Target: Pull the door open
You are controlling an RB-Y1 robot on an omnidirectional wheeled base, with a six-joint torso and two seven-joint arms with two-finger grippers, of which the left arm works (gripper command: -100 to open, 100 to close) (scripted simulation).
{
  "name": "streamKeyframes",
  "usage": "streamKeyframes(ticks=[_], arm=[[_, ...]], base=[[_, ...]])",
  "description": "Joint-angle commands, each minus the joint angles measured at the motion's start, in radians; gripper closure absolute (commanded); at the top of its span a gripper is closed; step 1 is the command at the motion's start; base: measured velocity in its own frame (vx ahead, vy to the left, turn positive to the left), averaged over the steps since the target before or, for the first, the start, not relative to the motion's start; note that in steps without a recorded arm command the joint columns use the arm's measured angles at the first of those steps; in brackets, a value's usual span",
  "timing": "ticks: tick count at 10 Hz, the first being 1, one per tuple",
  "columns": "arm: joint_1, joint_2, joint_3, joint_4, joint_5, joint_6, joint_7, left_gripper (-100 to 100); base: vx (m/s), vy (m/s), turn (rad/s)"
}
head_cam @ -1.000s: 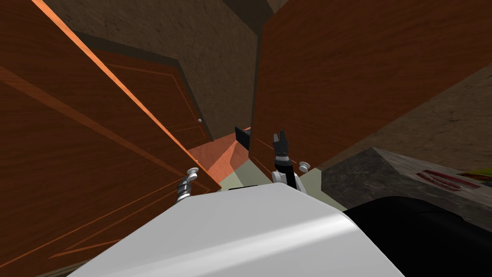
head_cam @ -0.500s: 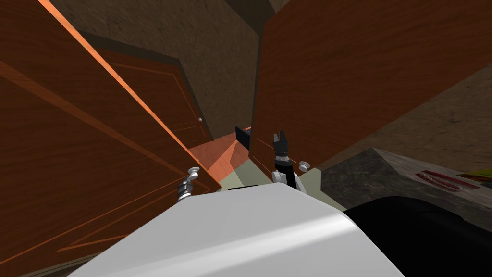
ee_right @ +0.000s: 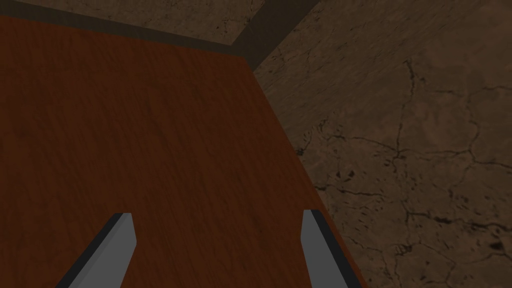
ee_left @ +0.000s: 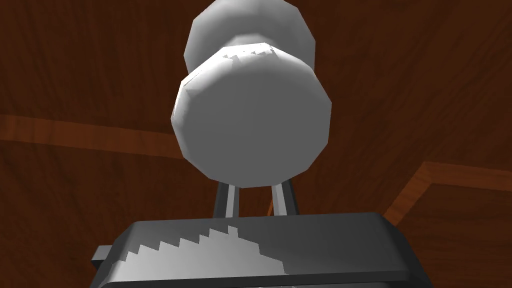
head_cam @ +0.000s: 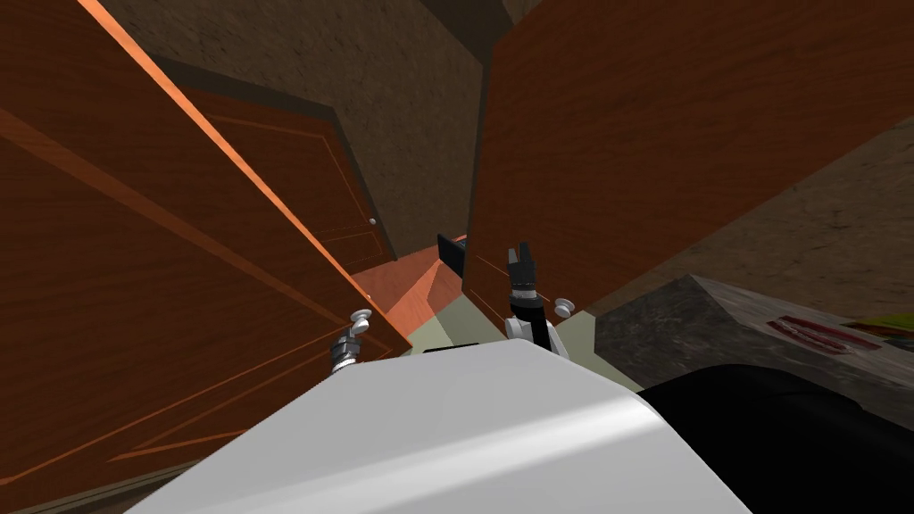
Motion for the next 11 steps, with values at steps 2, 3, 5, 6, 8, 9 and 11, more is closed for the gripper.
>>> streamKeyframes(ticks=[2, 3, 5, 6, 8, 9, 11], arm=[[-0.008, -0.002, -0.036, -0.028, 0.016, -0.004, 0.081, 100], [-0.008, -0.002, -0.036, -0.028, 0.016, -0.004, 0.088, 100], [-0.006, 0.001, -0.044, 0.004, 0.045, -0.002, 0.145, -100], [-0.007, -0.001, -0.049, 0.001, 0.055, -0.003, 0.166, -100], [-0.01, -0.008, -0.063, -0.006, 0.081, -0.005, 0.219, -100], [-0.012, -0.011, -0.07, -0.01, 0.096, -0.006, 0.249, -100], [-0.015, -0.016, -0.079, -0.014, 0.114, -0.007, 0.284, -100]], base=[[-0.02, 0.002, 0.017], [-0.019, 0.005, 0.0], [-0.039, 0.01, 0.005], [-0.083, 0.025, -0.058], [-0.073, -0.029, -0.044], [-0.081, -0.019, -0.028], [-0.068, 0.013, -0.03]])
